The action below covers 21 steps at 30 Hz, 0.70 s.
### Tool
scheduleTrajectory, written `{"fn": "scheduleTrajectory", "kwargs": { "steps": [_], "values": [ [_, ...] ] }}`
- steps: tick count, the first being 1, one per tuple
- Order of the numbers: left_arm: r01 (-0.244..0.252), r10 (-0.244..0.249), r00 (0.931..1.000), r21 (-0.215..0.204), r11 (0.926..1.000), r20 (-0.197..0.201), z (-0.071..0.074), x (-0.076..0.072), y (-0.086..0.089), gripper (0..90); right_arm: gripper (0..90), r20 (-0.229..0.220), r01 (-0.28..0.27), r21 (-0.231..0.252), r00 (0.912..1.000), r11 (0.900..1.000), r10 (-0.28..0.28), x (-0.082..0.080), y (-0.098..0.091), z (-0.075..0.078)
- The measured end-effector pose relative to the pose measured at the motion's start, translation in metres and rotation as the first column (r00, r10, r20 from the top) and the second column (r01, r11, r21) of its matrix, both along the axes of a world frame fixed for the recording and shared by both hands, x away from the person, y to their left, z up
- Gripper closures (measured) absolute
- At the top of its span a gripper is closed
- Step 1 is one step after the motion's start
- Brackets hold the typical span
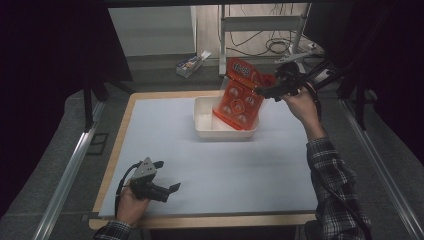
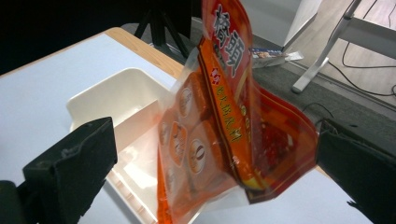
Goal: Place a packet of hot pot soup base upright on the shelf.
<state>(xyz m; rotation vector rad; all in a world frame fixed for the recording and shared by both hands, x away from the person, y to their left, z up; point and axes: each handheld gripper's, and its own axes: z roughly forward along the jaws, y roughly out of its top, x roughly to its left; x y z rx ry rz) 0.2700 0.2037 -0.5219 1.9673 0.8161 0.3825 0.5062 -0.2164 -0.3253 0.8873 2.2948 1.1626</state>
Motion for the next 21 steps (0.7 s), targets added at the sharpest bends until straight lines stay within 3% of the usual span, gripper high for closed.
{"fn": "scheduleTrajectory", "kwargs": {
  "steps": [7,21],
  "values": [
    [0.002,-0.002,0.9998,-0.022,0.9997,0.022,0.002,-0.002,0.001,0.0,0.0,0.004,-0.002,0.022,1.0,0.9998,0.002,-0.016,-0.005,-0.004],
    [0.002,-0.003,0.9986,0.02,0.9998,0.053,0.002,-0.004,-0.002,0.0,0.0,0.034,-0.036,0.053,0.9988,0.9979,0.034,-0.045,-0.003,-0.029]
  ]
}}
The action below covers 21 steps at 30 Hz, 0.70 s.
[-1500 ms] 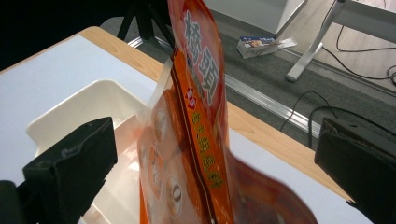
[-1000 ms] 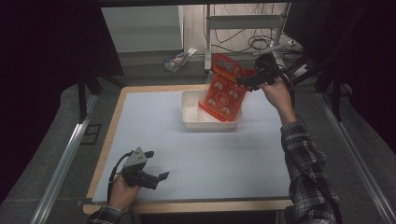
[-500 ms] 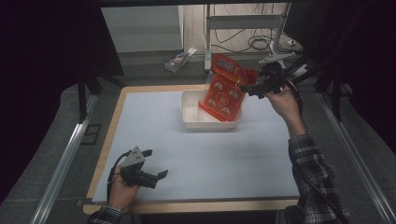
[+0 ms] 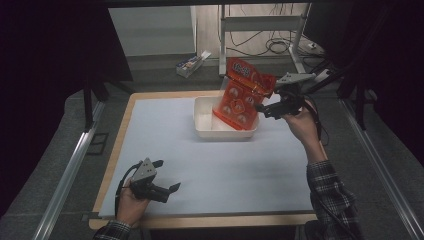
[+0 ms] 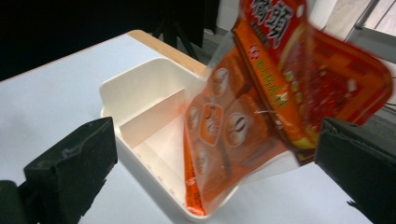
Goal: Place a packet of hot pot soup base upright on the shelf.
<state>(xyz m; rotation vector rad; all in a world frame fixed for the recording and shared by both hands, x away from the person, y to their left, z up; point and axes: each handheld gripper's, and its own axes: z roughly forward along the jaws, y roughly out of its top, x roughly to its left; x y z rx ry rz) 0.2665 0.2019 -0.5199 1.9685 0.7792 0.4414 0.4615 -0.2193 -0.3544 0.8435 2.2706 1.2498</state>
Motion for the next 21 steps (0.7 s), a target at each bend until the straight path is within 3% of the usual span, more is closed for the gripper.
{"fn": "scheduleTrajectory", "kwargs": {
  "steps": [6,13,21],
  "values": [
    [0.0,0.0,1.0,0.008,1.0,0.002,-0.001,0.0,-0.001,0.0,0.0,0.013,-0.02,0.001,0.9997,0.9998,0.02,-0.01,0.004,-0.012],
    [0.006,-0.006,0.9998,0.016,0.9999,0.019,0.0,-0.001,-0.002,0.1,0.3,-0.013,-0.037,0.026,0.9992,0.999,0.038,-0.022,0.007,-0.031],
    [0.01,-0.01,0.9996,0.023,0.9997,0.027,0.0,-0.003,-0.003,0.3,0.1,-0.031,-0.051,-0.01,0.9983,0.9987,0.05,-0.031,0.015,-0.043]
  ]
}}
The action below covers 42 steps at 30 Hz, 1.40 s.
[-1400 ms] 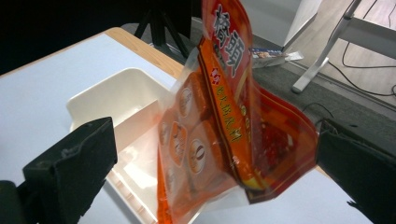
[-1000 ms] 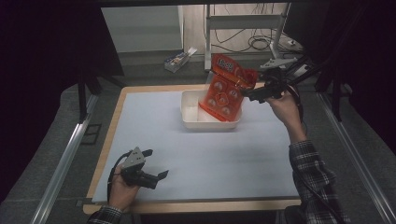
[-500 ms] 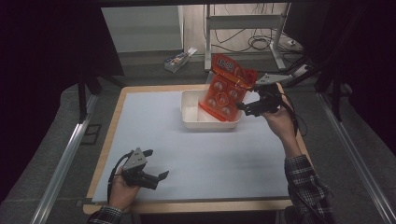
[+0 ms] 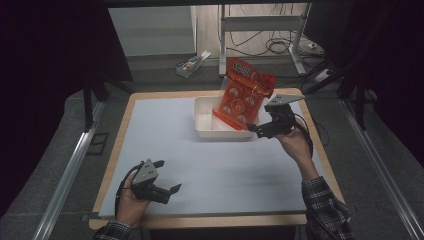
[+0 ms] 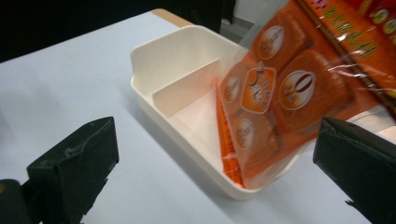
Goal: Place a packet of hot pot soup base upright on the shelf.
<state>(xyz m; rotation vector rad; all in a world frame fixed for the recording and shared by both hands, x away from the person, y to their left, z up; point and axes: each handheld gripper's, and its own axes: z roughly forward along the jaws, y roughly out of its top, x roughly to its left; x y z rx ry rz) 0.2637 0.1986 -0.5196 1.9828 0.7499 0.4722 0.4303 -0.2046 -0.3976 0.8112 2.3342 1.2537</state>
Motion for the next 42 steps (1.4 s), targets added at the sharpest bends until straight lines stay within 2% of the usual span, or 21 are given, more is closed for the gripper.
{"fn": "scheduleTrajectory", "kwargs": {
  "steps": [7,14,21,26,35,42],
  "values": [
    [0.0,-0.001,0.9999,0.01,0.9999,0.013,0.001,-0.001,-0.001,0.7,0.0,0.001,-0.02,-0.019,0.9998,0.9996,0.02,-0.016,0.0,-0.008],
    [0.0,0.0,0.9998,0.019,0.9998,0.02,0.001,-0.002,-0.001,1.0,0.1,0.009,-0.017,-0.034,0.9998,0.9993,0.018,-0.029,-0.004,-0.015],
    [-0.003,0.002,0.9996,0.035,0.9994,0.029,0.0,-0.002,-0.002,1.3,0.1,0.012,-0.014,-0.019,0.9998,0.9997,0.014,-0.042,-0.008,-0.018],
    [-0.005,0.003,0.9992,0.055,0.9985,0.041,0.0,-0.003,-0.003,1.3,0.1,-0.005,-0.016,-0.017,0.9999,0.9997,0.015,-0.053,-0.01,-0.023],
    [0.003,-0.005,0.9992,0.052,0.9986,0.039,0.0,-0.003,-0.004,1.3,0.3,-0.001,-0.012,-0.016,0.9999,0.9998,0.012,-0.073,-0.017,-0.032],
    [0.011,-0.013,0.9993,0.049,0.9987,0.036,-0.001,-0.003,-0.005,1.3,0.3,-0.003,0.008,-0.024,1.0,0.9997,-0.008,-0.087,-0.03,-0.046]
  ]
}}
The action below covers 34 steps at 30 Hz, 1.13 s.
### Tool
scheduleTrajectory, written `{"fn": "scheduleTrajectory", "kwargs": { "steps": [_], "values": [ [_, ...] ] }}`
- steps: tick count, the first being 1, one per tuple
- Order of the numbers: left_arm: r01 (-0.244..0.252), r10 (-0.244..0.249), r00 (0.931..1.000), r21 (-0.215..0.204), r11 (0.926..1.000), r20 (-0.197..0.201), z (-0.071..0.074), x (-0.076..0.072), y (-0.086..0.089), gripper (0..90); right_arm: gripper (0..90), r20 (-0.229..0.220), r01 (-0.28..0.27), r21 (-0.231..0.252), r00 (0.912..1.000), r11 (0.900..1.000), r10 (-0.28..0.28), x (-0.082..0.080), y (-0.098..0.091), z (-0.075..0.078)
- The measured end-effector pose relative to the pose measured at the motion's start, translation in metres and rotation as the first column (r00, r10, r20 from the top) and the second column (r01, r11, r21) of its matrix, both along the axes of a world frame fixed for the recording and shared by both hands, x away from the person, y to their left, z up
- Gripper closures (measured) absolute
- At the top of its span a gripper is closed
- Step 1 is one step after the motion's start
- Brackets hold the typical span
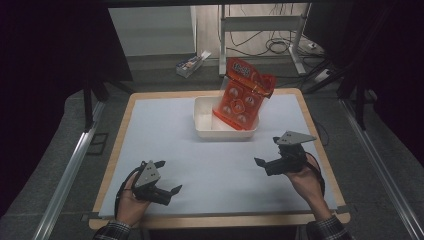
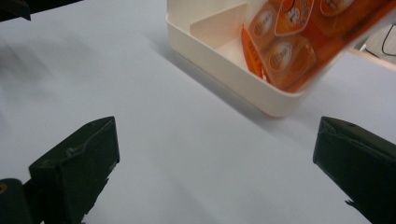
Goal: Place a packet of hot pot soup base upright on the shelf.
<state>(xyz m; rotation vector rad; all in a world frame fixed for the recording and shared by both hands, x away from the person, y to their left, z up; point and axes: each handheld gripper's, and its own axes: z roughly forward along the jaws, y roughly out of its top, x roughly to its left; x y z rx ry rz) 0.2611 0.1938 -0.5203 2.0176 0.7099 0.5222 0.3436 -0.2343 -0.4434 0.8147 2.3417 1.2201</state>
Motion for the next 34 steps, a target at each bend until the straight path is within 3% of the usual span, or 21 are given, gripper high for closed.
{"fn": "scheduleTrajectory", "kwargs": {
  "steps": [4,13,28,34],
  "values": [
    [0.009,-0.009,1.0,0.001,1.0,-0.002,0.0,0.0,-0.001,1.3,0.3,-0.008,0.014,0.018,0.9999,0.9997,-0.014,-0.007,-0.009,-0.009],
    [0.022,-0.022,0.9997,0.004,0.9998,-0.009,-0.001,0.0,-0.003,1.2,0.0,-0.027,0.047,0.01,0.9985,0.9988,-0.047,-0.018,-0.025,-0.023],
    [0.027,-0.027,0.999,0.011,0.9996,-0.035,-0.003,0.001,-0.004,1.3,0.0,-0.11,0.093,-0.06,0.9889,0.9938,-0.099,-0.025,-0.042,-0.052],
    [0.027,-0.026,0.9989,0.009,0.9996,-0.04,-0.003,0.002,-0.004,1.2,0.1,-0.116,0.094,-0.088,0.9879,0.9917,-0.104,-0.024,-0.04,-0.056]
  ]
}}
